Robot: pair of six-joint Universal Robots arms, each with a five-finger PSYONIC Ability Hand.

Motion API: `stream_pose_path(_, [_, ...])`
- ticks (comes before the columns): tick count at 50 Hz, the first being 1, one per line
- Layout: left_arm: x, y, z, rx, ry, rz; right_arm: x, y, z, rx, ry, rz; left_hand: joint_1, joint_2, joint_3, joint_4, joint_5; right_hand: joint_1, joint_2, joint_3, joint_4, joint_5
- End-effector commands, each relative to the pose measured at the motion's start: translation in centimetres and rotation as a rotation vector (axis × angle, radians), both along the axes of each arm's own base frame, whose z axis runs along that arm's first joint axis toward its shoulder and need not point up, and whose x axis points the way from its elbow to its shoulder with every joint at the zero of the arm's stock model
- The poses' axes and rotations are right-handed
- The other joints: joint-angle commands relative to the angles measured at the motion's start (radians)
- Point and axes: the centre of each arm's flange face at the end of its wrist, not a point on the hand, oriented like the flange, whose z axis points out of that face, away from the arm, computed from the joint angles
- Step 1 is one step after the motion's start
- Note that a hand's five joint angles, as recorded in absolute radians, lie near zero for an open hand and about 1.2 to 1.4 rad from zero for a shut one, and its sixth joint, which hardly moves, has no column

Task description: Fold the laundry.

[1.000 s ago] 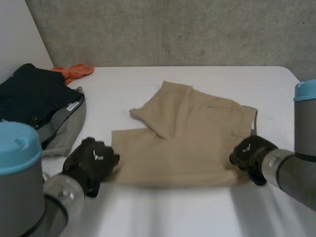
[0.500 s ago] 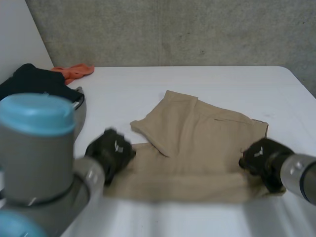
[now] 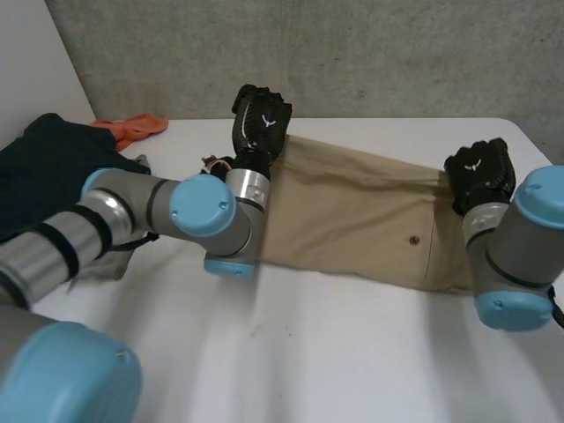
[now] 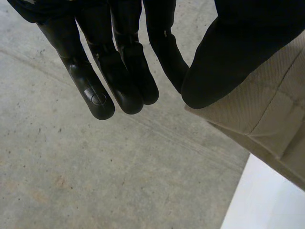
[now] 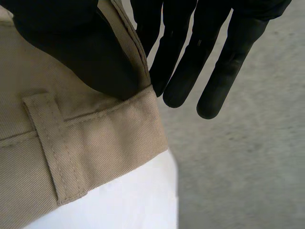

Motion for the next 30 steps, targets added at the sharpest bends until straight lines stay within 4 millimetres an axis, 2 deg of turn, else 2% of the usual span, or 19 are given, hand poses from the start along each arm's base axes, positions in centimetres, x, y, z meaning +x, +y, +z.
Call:
stream_pose_path(1, [-1.7,-1.9,-2.2,-0.067,0.008,-0.064,0.9,-2.8,-1.8,-0.101,0.031,-0.006,0.256,0.196,0.199,0.196,0.235,0.303,0.216,0.196,0.191,0.192])
stream_pose_path(6, [-2.0,-2.8,-3.7,-0.099,0.016,-0.091,1.3,-5.0,-2.7,-0.152,0.017,-0.023,0.256,0.196,0.199,0.196,0.235,0.303,0.216,0.196,0.191,0.192])
stream_pose_path(9, [-1.9,-3.0,-4.2,-0.087,0.029,-0.097,1.3,-5.6,-3.4,-0.151,0.021,-0.031,0.256,0.196,0.199,0.196,0.235,0.292,0.205,0.186,0.180,0.181])
stream_pose_path(10, [-1.9,-3.0,-4.2,-0.083,0.034,-0.101,1.2,-5.8,-3.7,-0.146,0.024,-0.034,0.256,0.196,0.199,0.196,0.235,-0.237,-0.324,-0.343,-0.349,-0.348])
stream_pose_path(12, [-1.8,-3.1,-4.2,-0.070,0.055,-0.103,1.4,-5.7,-4.0,-0.142,0.023,-0.018,0.256,0.196,0.199,0.196,0.235,-0.919,-1.006,-1.025,-1.031,-1.030])
stream_pose_path(13, [-1.8,-3.1,-4.1,-0.066,0.061,-0.103,1.5,-5.6,-4.0,-0.143,0.026,-0.011,0.256,0.196,0.199,0.196,0.235,-0.919,-1.006,-1.025,-1.031,-1.030])
stream_pose_path(14, [-1.7,-3.1,-4.1,-0.062,0.064,-0.102,1.4,-5.7,-3.6,-0.151,0.014,-0.009,-0.110,-0.169,-0.167,-0.170,-0.131,-0.919,-1.006,-1.025,-1.031,-1.030])
stream_pose_path(15, [-1.6,-3.0,-4.1,-0.048,0.072,-0.093,1.4,-5.7,-3.2,-0.158,0.004,-0.008,-0.966,-1.025,-1.023,-1.026,-0.987,-0.919,-1.006,-1.025,-1.031,-1.030])
stream_pose_path(17, [-1.5,-2.9,-3.7,-0.036,0.078,-0.085,1.3,-5.6,-2.2,-0.170,-0.015,-0.002,-0.866,-0.926,-0.923,-0.926,-0.887,-0.919,-1.006,-1.025,-1.031,-1.030])
stream_pose_path(18, [-1.4,-2.8,-3.2,-0.033,0.084,-0.081,1.2,-5.3,-1.2,-0.172,-0.032,0.004,-0.964,-1.024,-1.021,-1.024,-0.985,-0.919,-1.006,-1.025,-1.031,-1.030])
stream_pose_path(19, [-1.2,-2.6,-2.1,-0.026,0.096,-0.081,1.1,-5.2,-0.8,-0.171,-0.036,0.007,-0.966,-1.025,-1.023,-1.026,-0.987,-0.919,-1.006,-1.025,-1.031,-1.030])
stream_pose_path(22, [-0.7,-2.1,-0.9,0.009,0.116,-0.096,0.9,-3.9,0.7,-0.129,-0.048,0.034,-0.966,-1.025,-1.023,-1.026,-0.987,-0.919,-1.006,-1.025,-1.031,-1.030])
stream_pose_path(25, [-0.3,-0.7,0.4,0.064,0.139,-0.125,0.5,-2.5,2.4,-0.063,-0.068,0.060,-0.966,-1.025,-1.023,-1.026,-0.987,-0.919,-1.006,-1.025,-1.031,-1.030])
stream_pose_path(29, [0.7,1.3,1.7,0.120,0.135,-0.138,-0.8,-0.6,3.3,0.097,-0.102,0.057,-0.966,-1.025,-1.023,-1.026,-0.987,-0.919,-1.006,-1.025,-1.031,-1.030])
stream_pose_path(30, [1.1,2.4,2.2,0.143,0.122,-0.142,-1.1,-0.2,3.3,0.134,-0.113,0.051,-0.966,-1.025,-1.023,-1.026,-0.987,-0.919,-1.006,-1.025,-1.031,-1.030])
